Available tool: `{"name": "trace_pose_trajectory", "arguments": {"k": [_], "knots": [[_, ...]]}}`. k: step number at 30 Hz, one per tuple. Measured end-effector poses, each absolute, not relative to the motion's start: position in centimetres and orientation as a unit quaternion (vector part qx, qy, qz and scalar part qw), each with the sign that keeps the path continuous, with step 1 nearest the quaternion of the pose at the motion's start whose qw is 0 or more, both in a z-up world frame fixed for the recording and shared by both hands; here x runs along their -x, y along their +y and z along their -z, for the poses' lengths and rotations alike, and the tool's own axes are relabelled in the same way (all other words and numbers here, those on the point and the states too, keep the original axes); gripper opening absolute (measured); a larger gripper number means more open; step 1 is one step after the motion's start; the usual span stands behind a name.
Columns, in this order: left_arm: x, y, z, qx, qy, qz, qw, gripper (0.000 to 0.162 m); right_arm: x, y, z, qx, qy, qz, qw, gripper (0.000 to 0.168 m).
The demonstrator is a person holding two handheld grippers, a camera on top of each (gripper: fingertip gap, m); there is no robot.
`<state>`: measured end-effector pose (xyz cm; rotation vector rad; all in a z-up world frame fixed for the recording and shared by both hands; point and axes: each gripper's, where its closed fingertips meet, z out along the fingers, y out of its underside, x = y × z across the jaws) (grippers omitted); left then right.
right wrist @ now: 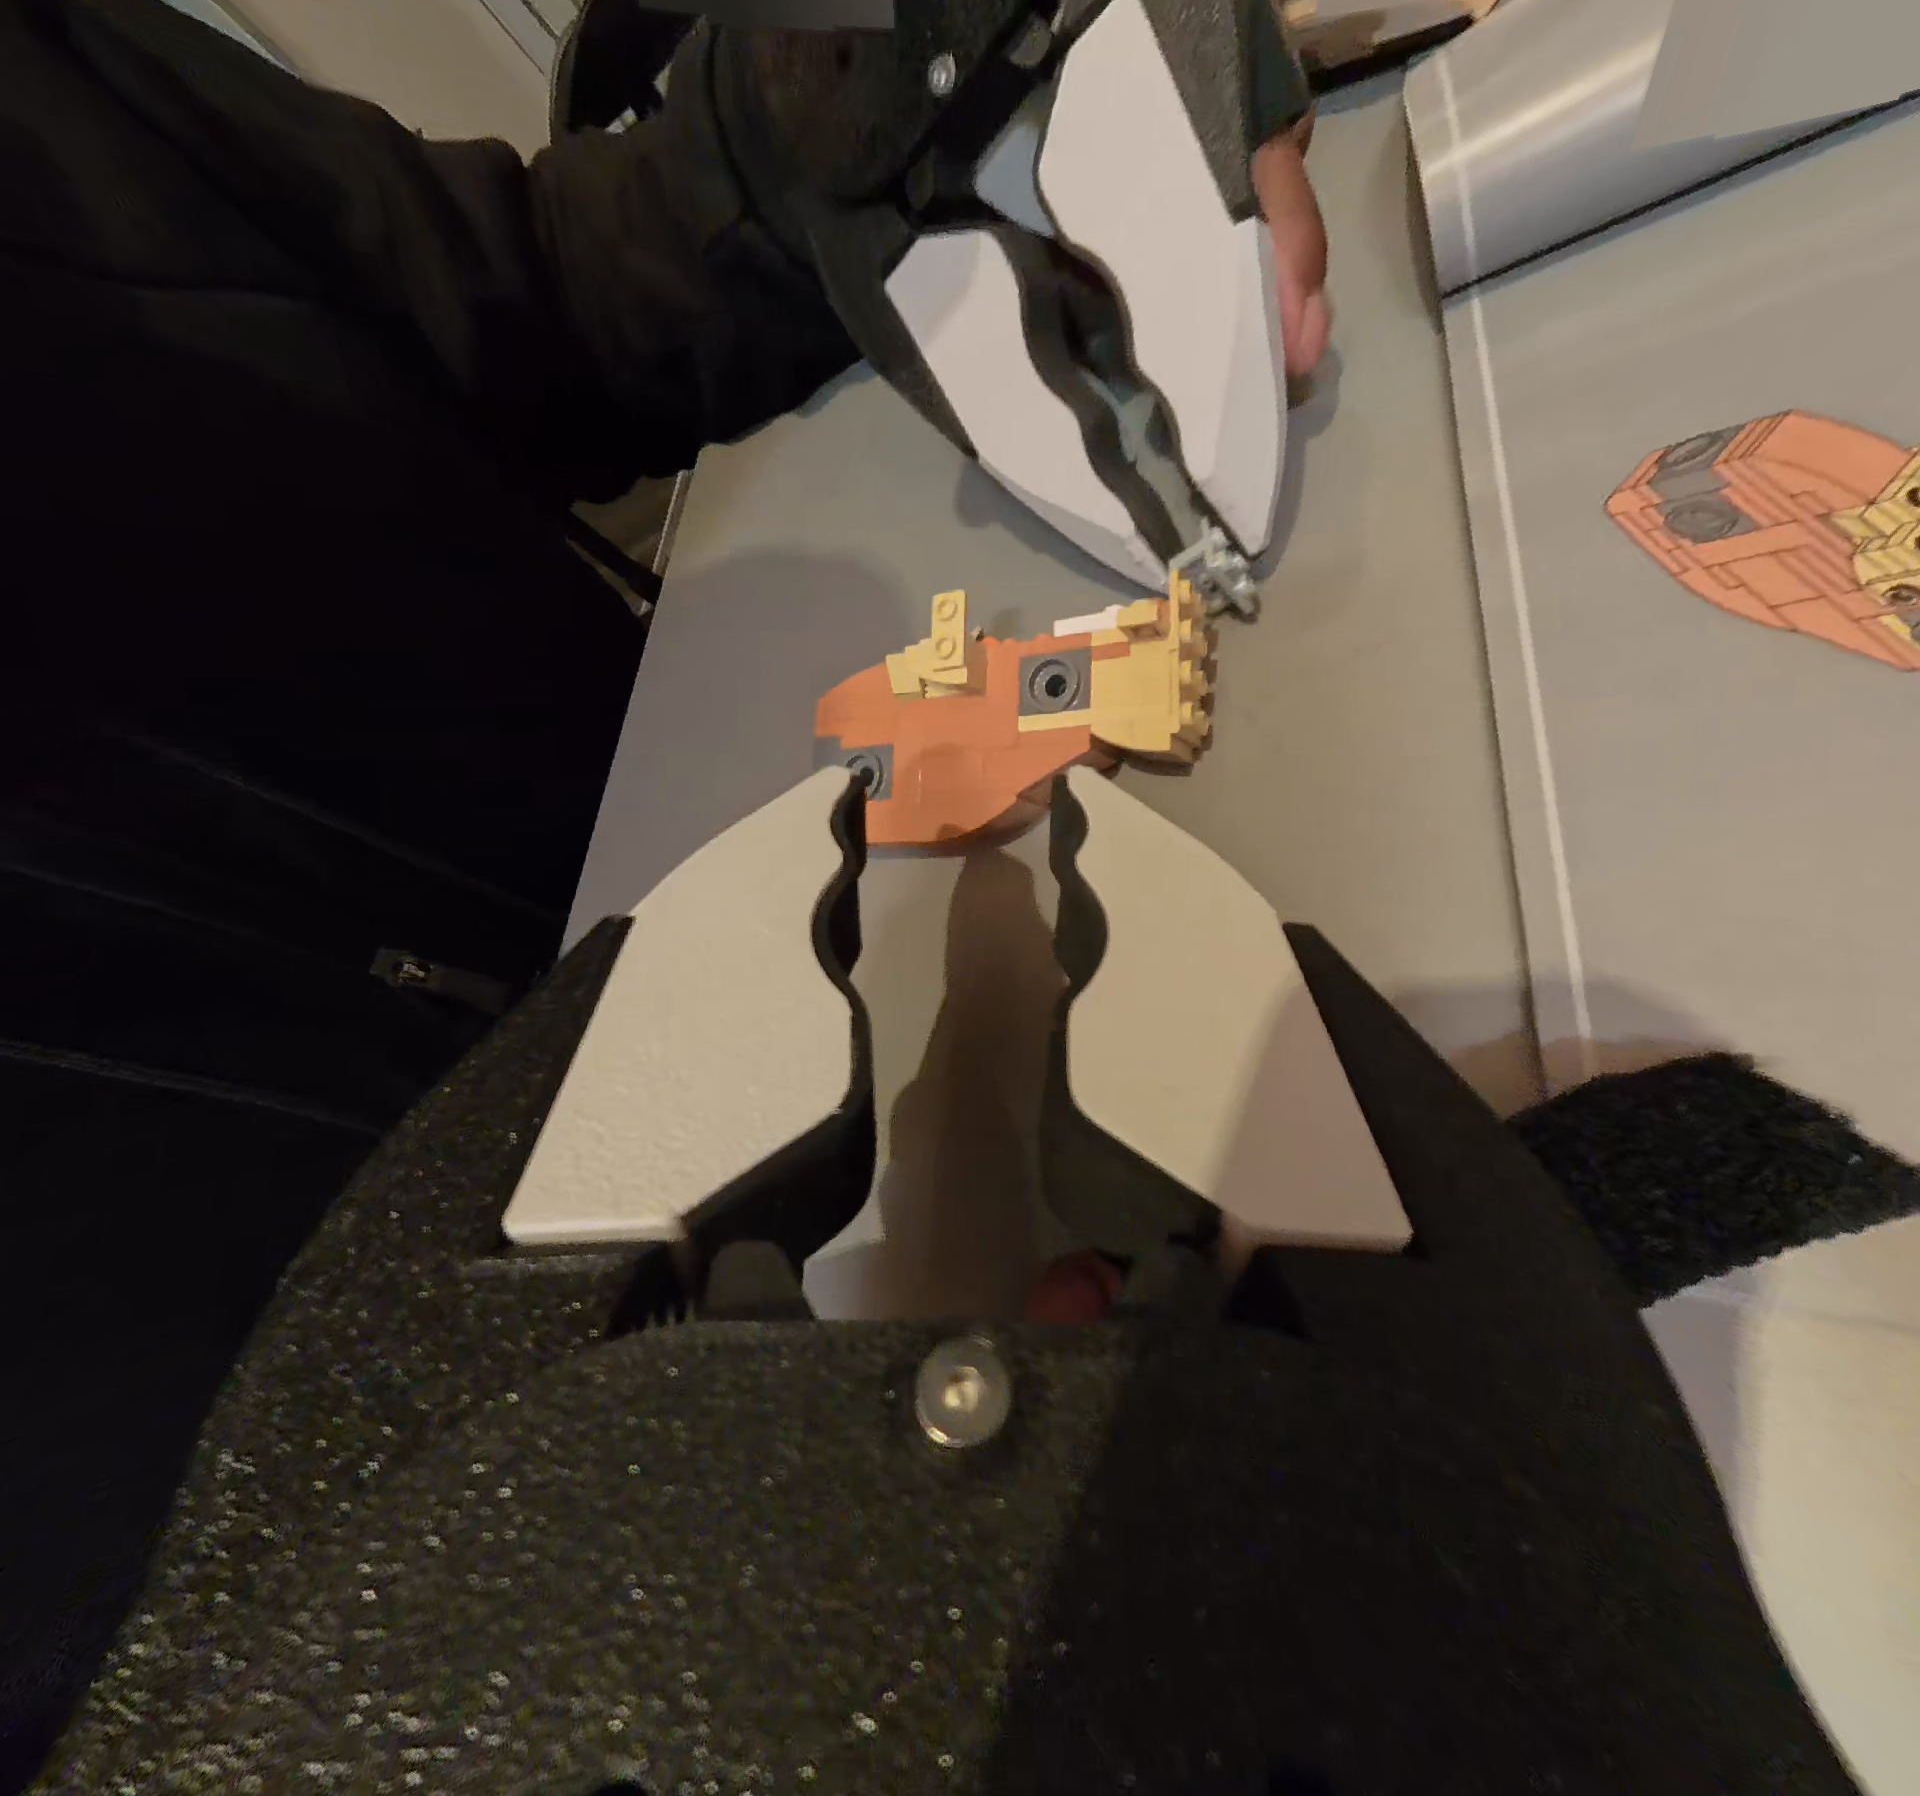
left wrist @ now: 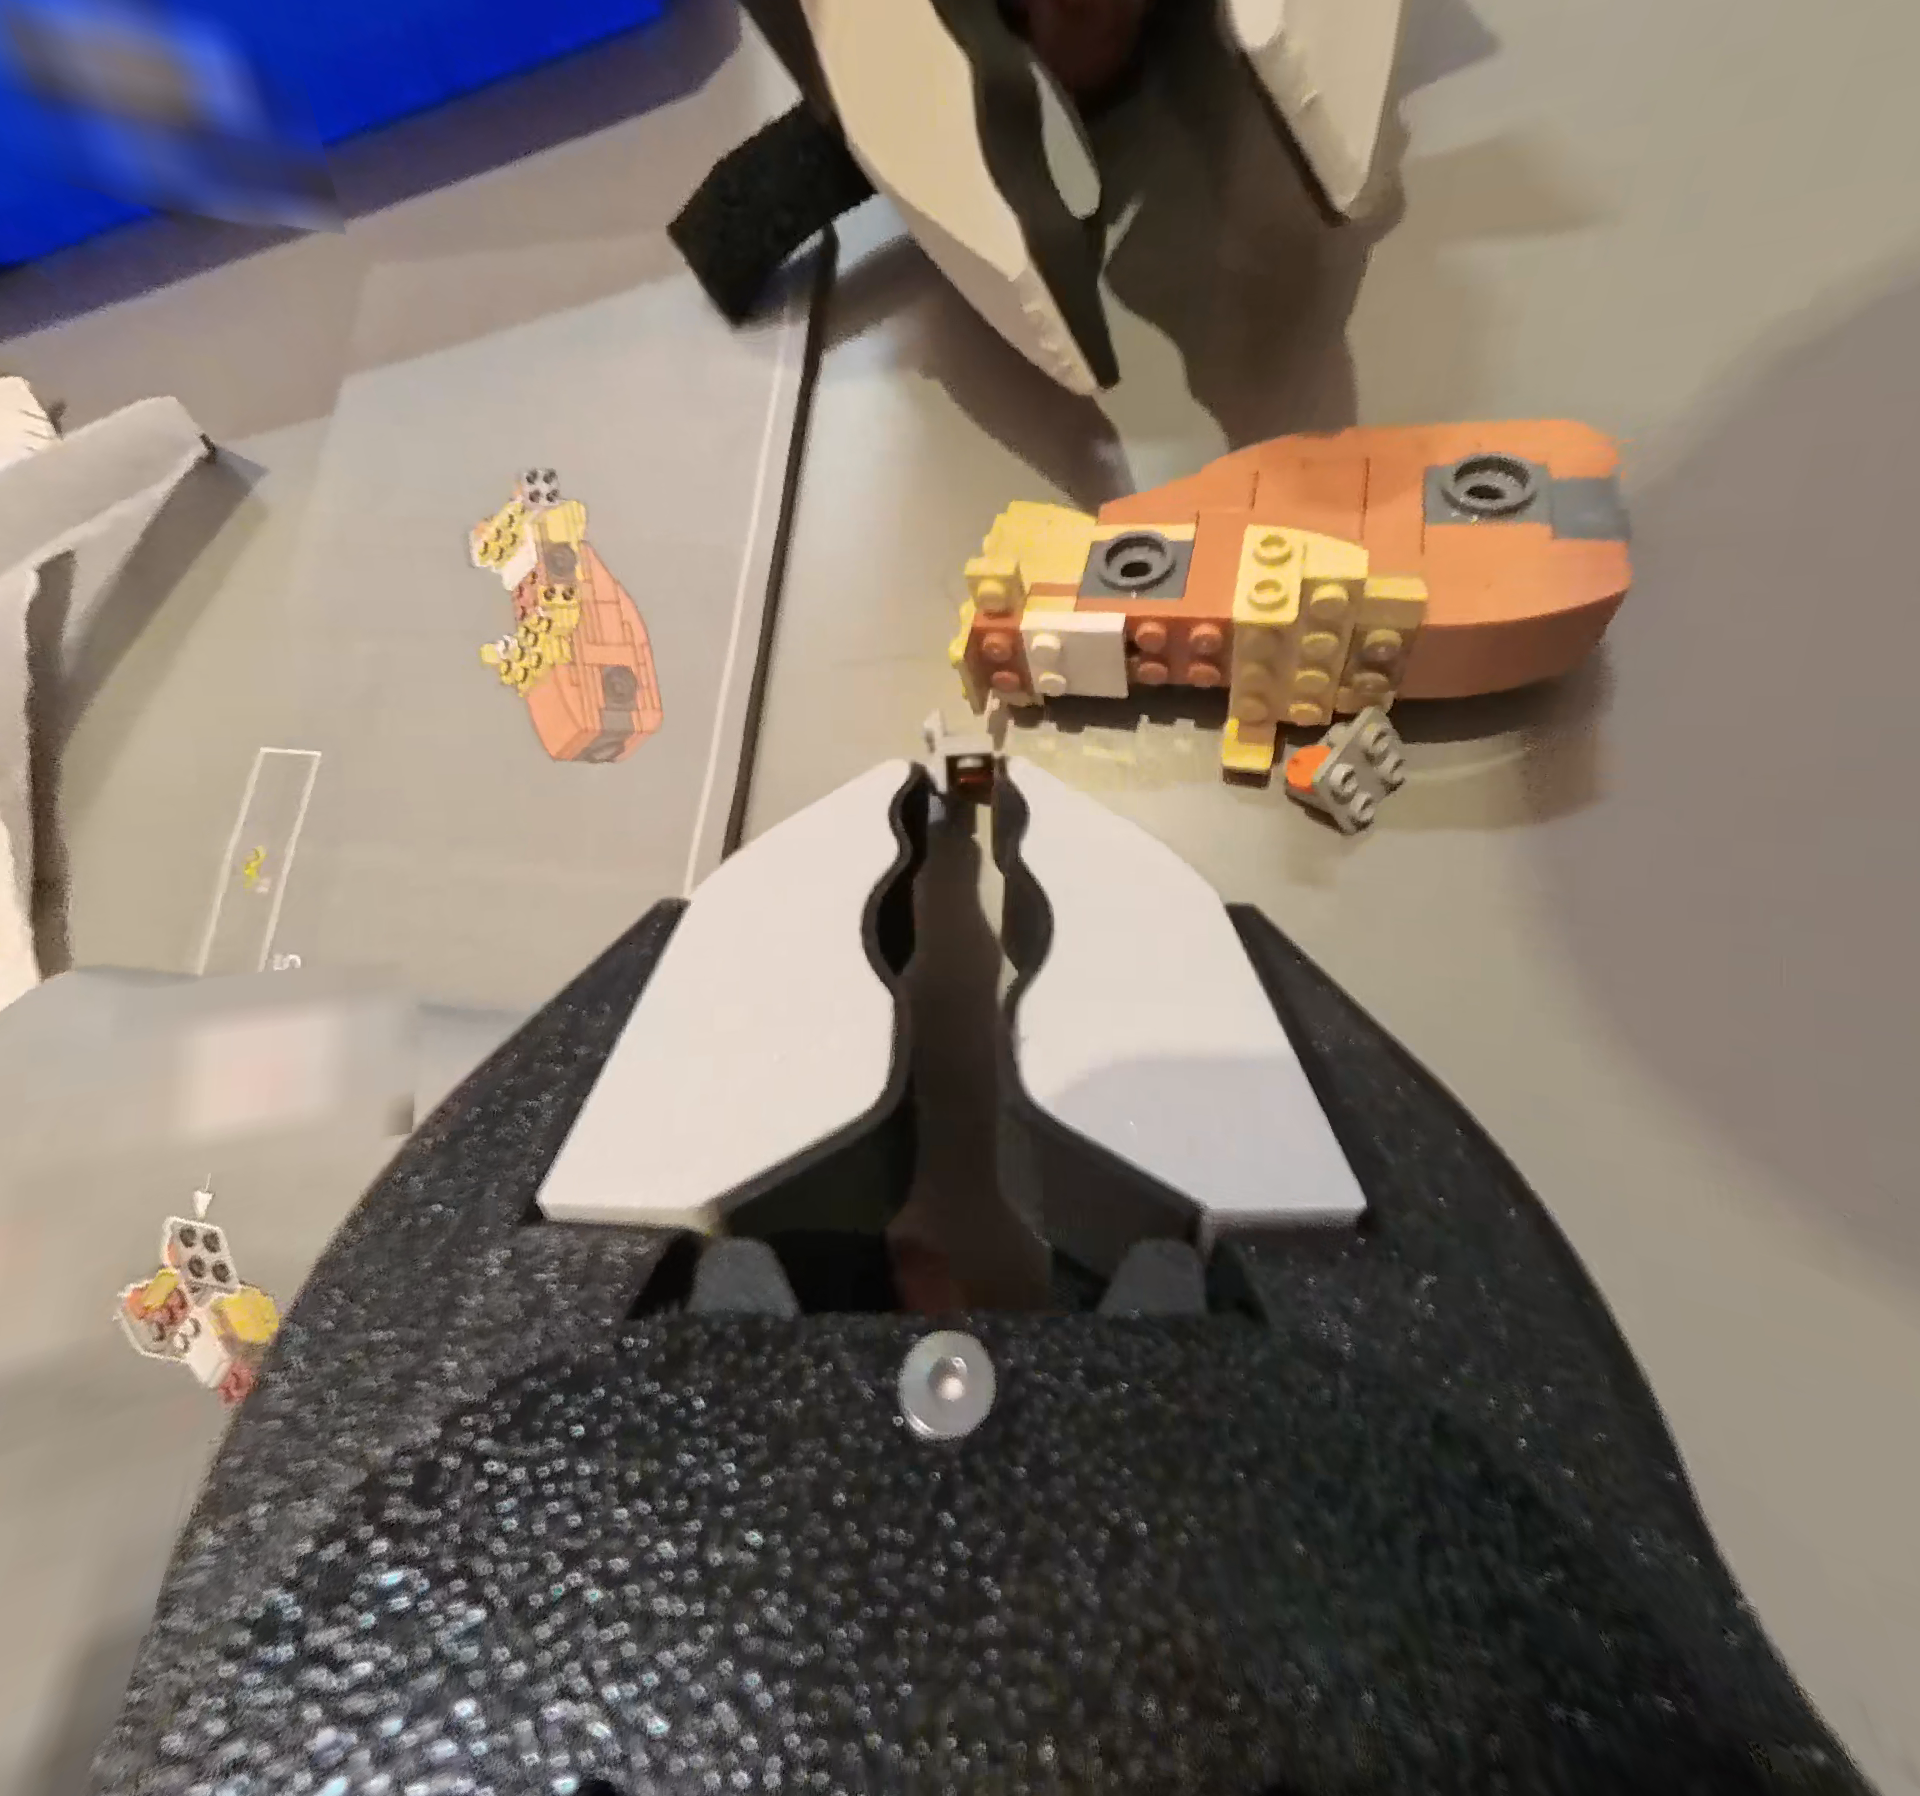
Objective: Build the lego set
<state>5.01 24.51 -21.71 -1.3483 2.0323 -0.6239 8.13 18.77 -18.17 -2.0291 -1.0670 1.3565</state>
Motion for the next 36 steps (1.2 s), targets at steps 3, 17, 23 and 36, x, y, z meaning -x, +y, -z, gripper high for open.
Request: {"name": "trace_pose_trajectory", "arguments": {"k": [3,17,23,36], "knots": [[-5.0,25.2,21.5,0.499,0.774,0.191,0.341,0.011,-8.3,19.9,17.5,0.737,-0.382,-0.487,0.27,0.034],[-7.3,24.5,15.5,0.29,0.76,0.011,0.581,0.011,-6.8,23.8,14.7,0.75,-0.292,-0.472,0.36,0.041],[-7.6,23.9,15.4,0.258,0.764,-0.008,0.592,0.011,-6.7,23.7,15.1,0.754,-0.283,-0.476,0.354,0.019],[-6.5,23.3,15.5,0.429,0.716,0.283,0.472,0.026,-7.2,23.4,15.7,0.728,-0.357,-0.421,0.407,0.017]]}}
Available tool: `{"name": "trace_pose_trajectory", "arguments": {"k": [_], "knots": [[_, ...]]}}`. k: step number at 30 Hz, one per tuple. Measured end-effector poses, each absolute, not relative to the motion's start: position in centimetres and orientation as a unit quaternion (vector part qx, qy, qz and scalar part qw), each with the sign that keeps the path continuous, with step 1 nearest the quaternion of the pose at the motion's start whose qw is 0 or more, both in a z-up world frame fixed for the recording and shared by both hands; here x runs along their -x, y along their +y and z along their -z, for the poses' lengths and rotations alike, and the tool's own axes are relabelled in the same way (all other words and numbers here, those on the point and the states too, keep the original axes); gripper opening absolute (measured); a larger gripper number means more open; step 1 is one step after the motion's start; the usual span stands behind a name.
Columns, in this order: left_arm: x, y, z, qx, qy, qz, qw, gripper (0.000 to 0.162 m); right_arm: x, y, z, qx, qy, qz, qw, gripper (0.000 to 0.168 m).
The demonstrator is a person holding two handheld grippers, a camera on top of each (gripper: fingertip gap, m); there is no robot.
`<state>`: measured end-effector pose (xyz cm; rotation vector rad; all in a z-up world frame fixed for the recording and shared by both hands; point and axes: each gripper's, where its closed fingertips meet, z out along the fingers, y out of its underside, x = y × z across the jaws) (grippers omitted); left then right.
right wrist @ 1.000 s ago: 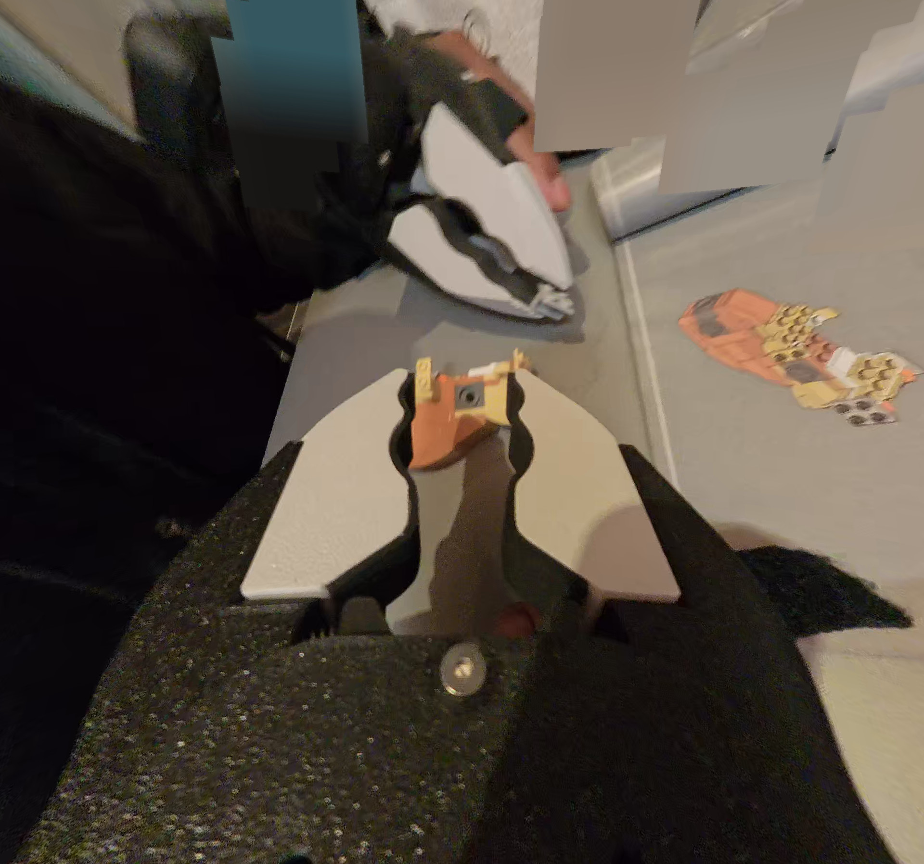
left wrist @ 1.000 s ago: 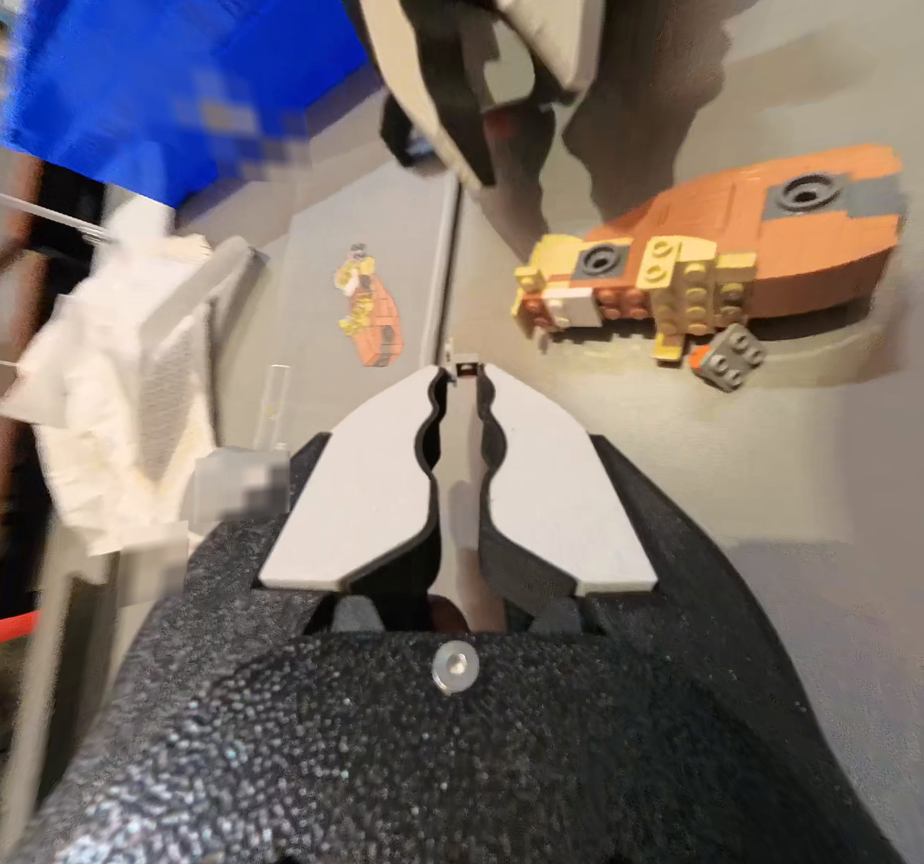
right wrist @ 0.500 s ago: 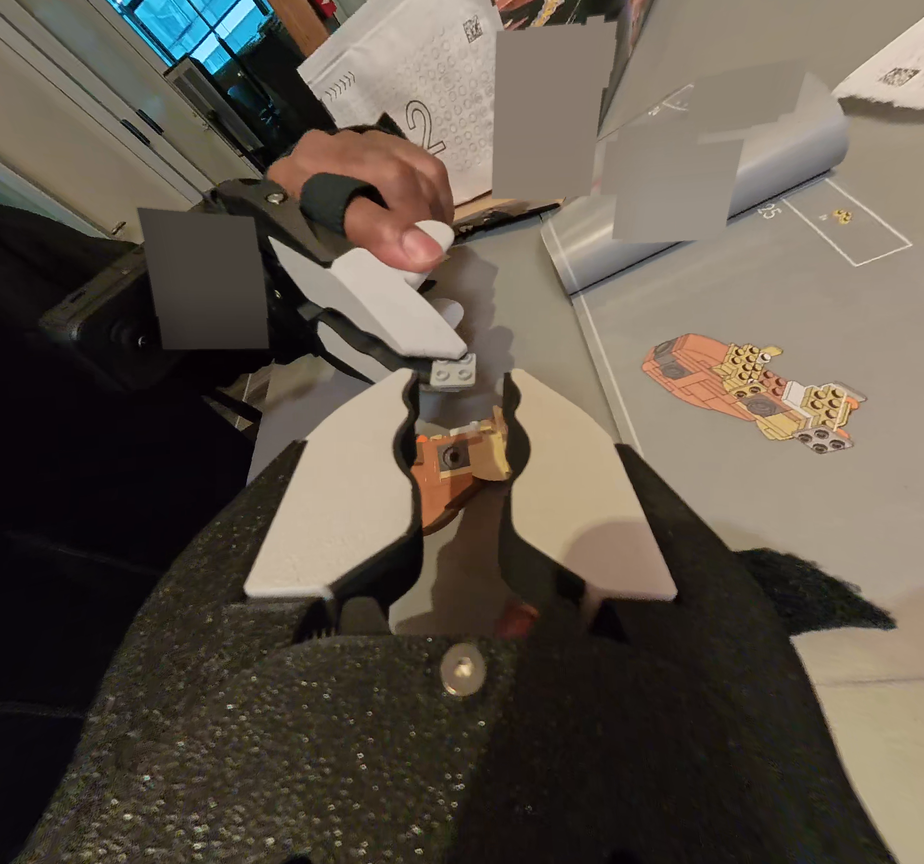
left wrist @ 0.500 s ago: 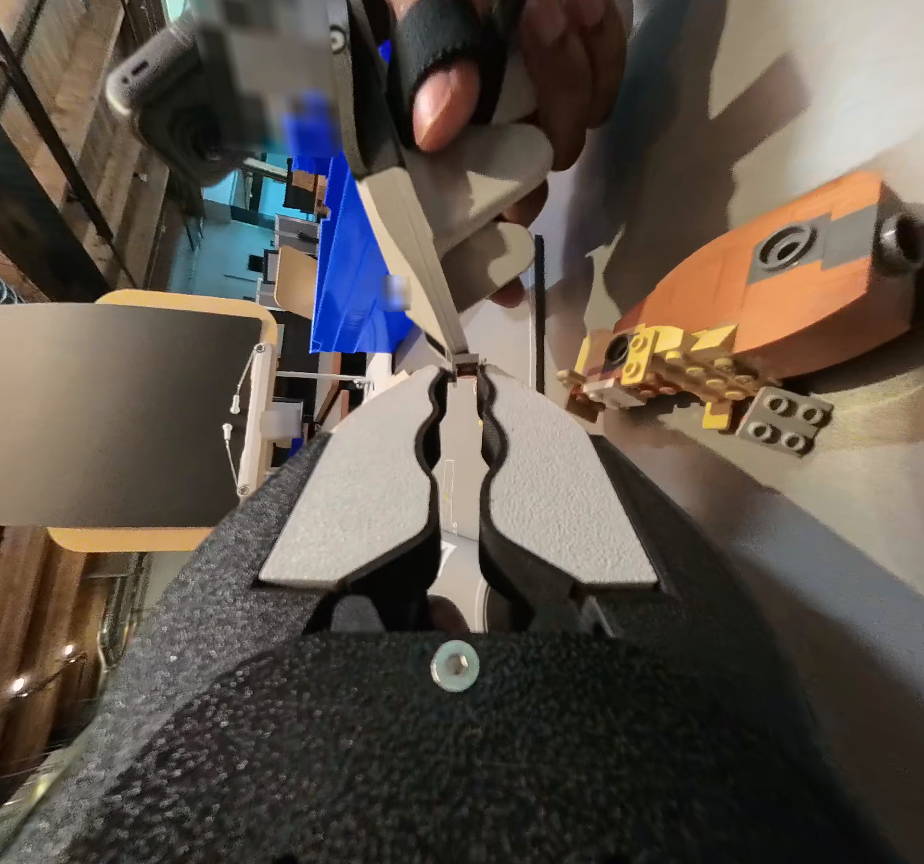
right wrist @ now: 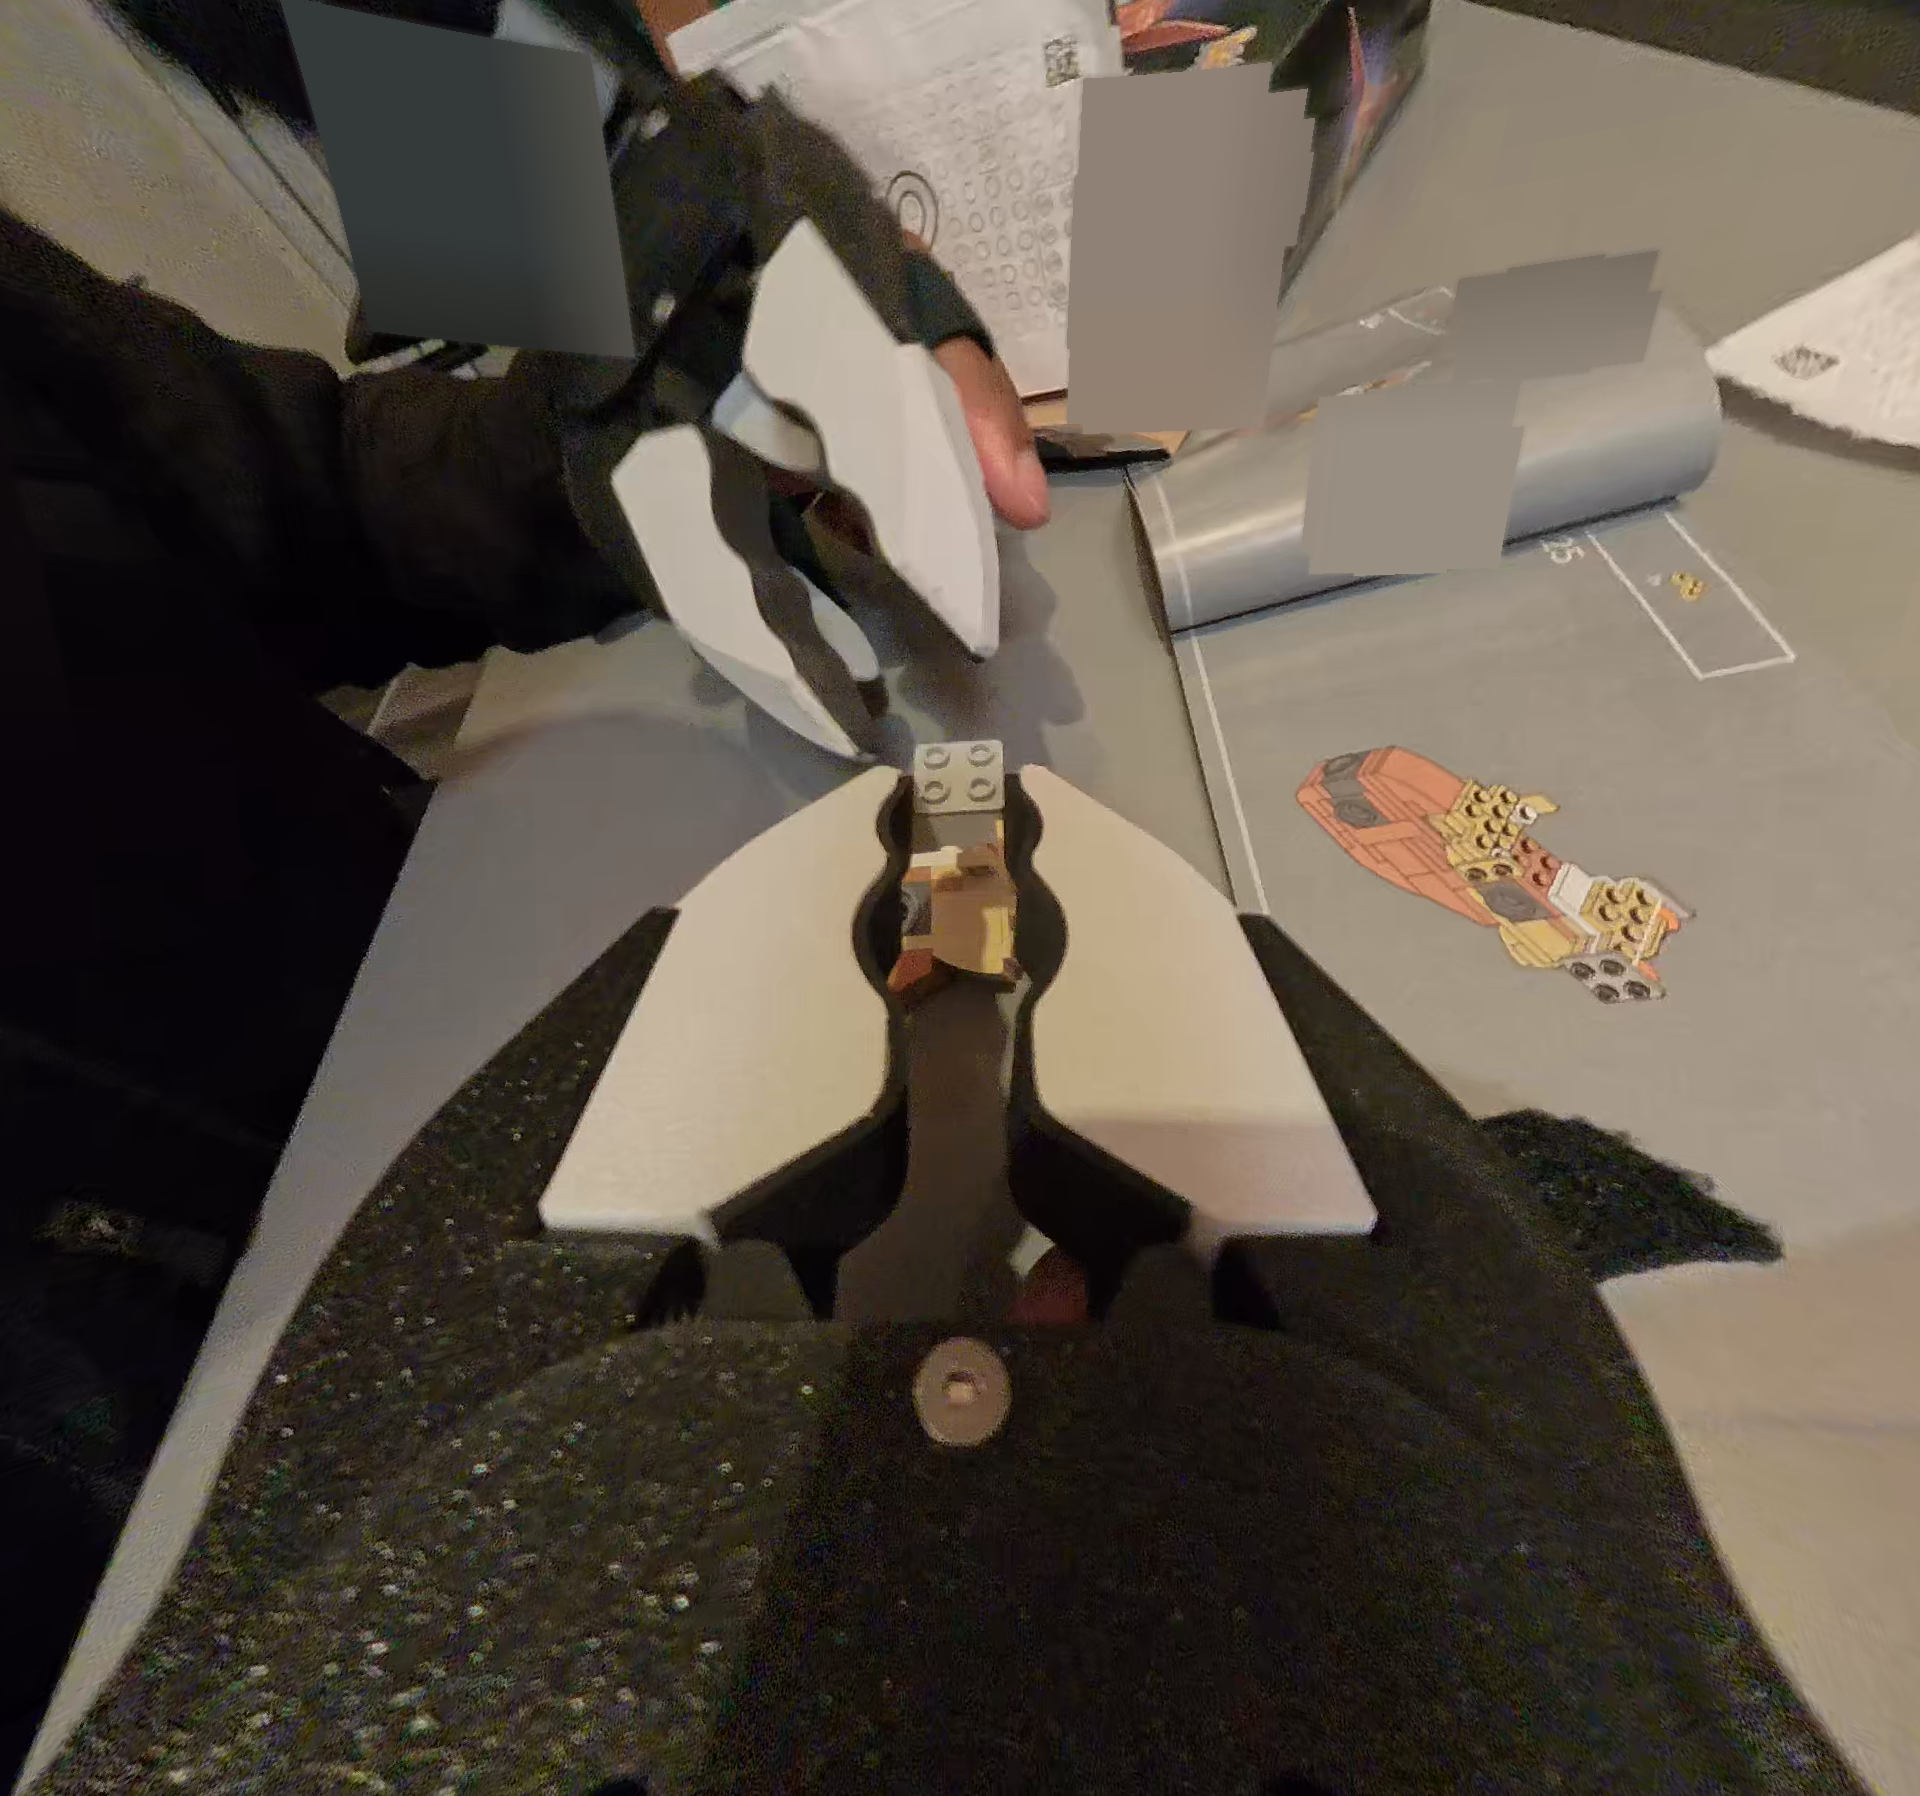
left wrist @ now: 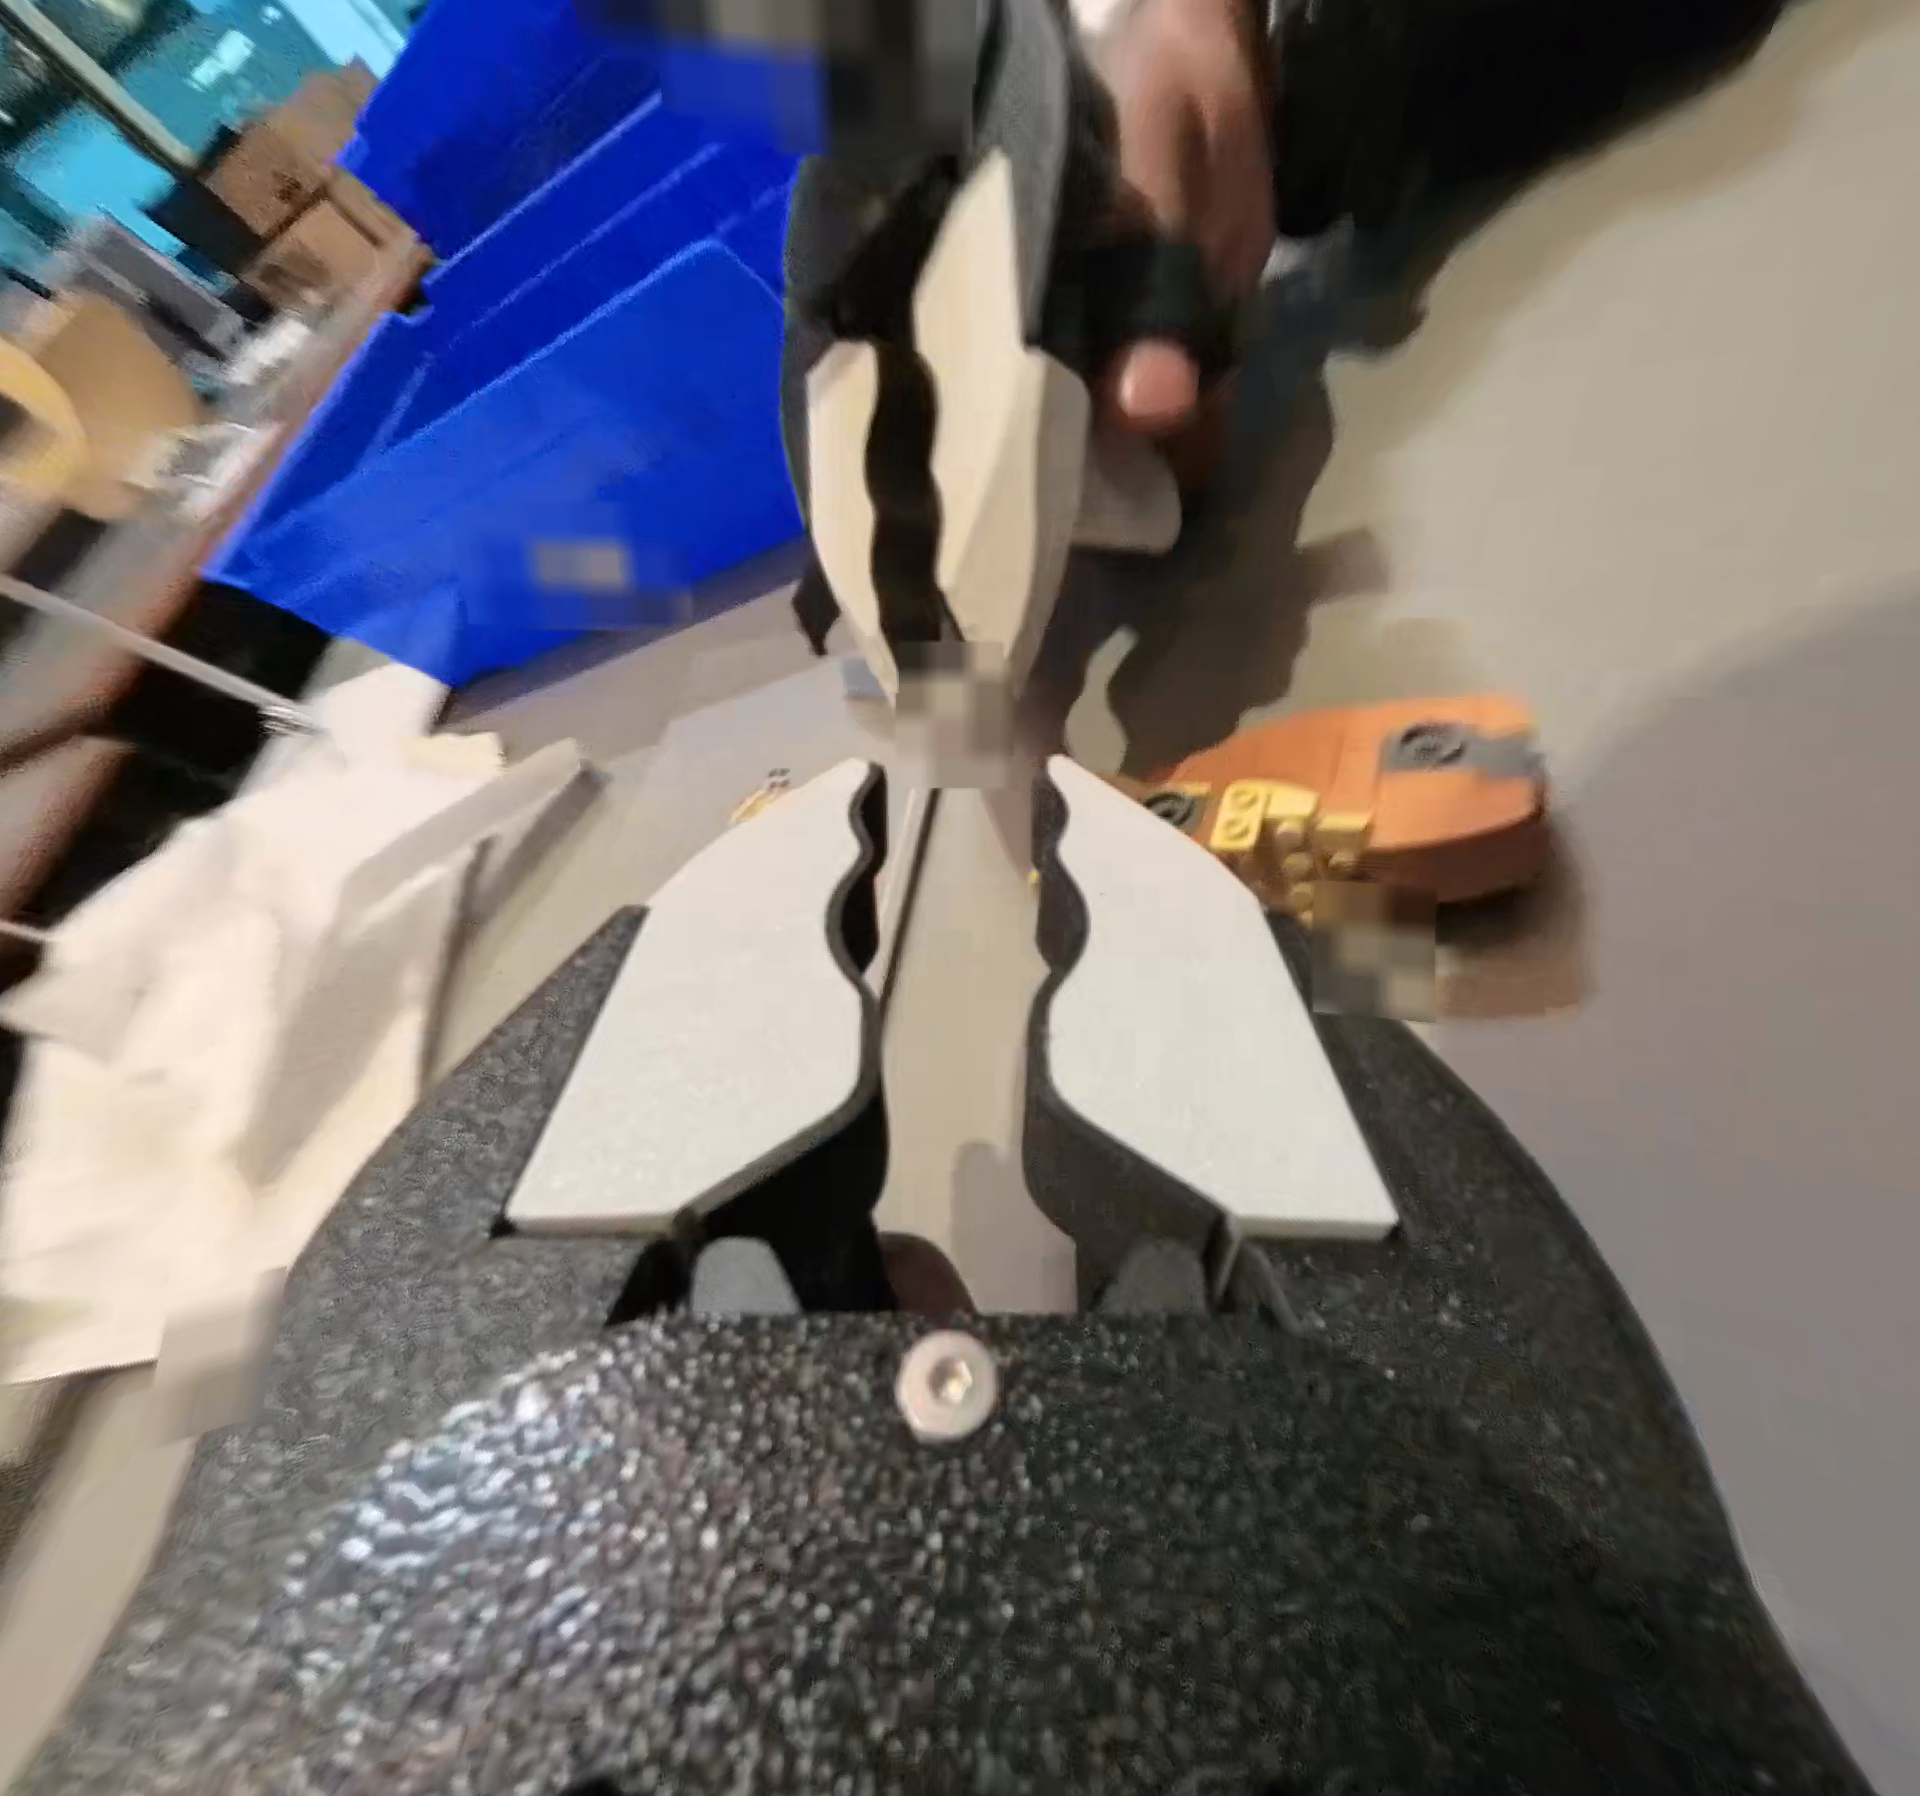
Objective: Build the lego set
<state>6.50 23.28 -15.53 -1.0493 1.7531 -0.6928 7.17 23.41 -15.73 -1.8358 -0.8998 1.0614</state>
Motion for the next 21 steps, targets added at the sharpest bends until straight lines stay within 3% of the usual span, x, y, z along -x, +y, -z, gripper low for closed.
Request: {"name": "trace_pose_trajectory", "arguments": {"k": [4,21], "knots": [[-6.5,22.6,14.6,0.465,0.674,0.392,0.419,0.025,-6.6,22.8,15.3,0.705,-0.391,-0.406,0.43,0.017],[-6.6,21.5,14.4,0.467,0.647,0.476,0.369,0.016,-5.8,21.9,14.3,0.665,-0.434,-0.381,0.475,0.016]]}}
